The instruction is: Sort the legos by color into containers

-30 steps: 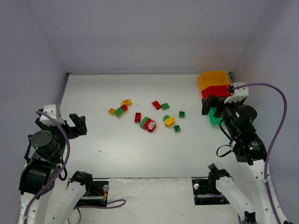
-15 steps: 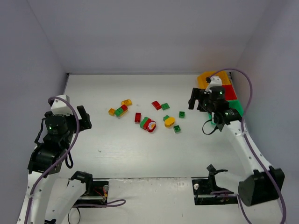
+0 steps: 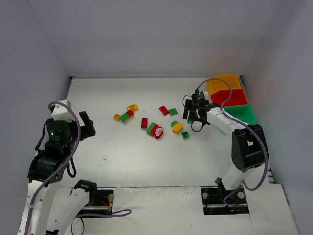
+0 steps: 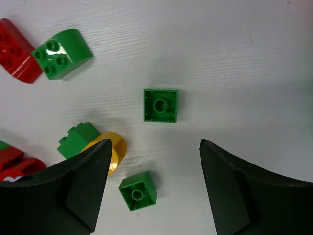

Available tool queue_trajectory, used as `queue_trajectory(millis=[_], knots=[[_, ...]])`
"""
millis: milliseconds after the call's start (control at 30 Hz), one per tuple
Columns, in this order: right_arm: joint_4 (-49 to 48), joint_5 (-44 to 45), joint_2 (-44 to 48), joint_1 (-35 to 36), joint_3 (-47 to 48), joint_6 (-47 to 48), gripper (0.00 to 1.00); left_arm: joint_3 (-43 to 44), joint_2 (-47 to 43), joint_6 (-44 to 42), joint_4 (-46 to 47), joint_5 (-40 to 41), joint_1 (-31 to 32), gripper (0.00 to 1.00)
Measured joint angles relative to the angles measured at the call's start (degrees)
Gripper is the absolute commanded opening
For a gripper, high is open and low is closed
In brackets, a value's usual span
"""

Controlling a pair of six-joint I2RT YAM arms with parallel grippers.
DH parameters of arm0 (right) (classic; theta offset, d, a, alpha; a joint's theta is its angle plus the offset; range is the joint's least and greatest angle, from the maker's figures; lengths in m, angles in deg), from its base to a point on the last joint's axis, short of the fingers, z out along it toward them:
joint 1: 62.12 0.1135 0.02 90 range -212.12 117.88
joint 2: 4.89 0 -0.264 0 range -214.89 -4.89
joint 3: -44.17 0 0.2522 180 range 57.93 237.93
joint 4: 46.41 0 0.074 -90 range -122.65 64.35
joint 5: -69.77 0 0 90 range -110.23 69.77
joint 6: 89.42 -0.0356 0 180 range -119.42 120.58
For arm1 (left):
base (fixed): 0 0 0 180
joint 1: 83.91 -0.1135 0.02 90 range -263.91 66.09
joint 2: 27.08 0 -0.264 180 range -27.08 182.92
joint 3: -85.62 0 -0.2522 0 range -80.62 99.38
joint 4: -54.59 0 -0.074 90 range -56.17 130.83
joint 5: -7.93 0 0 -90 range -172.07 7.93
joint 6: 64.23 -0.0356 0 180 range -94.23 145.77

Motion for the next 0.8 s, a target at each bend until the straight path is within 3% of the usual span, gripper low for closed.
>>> queue_trajectory(millis=[233,433,567,633,800], knots=[[-1.88,1.86,-7.43,0.11,0.07,-2.01,0.64,0.02,0.0,1.18,-2.08,-0.66,0.0,0.86],[-3.56,3.26,-10.88,0.11,1.66,-2.73,0.42,0.02,-0.02,1.42,-2.64,-0.68,0.0,0.86],[-4.63,4.44,-11.93,0.11,2.58,-3.06,0.11,0.09,-0.07,1.42,-2.95,-0.48,0.0,0.86],[-4.9,5.18,-11.93,0.11,2.6,-2.86,0.02,0.2,-0.07,1.42,-3.04,-0.37,0.0,0.86],[-4.74,6.29,-10.36,-1.22,2.49,-2.64,0.0,0.26,-0.31,1.49,-3.06,-0.44,0.0,0.86]])
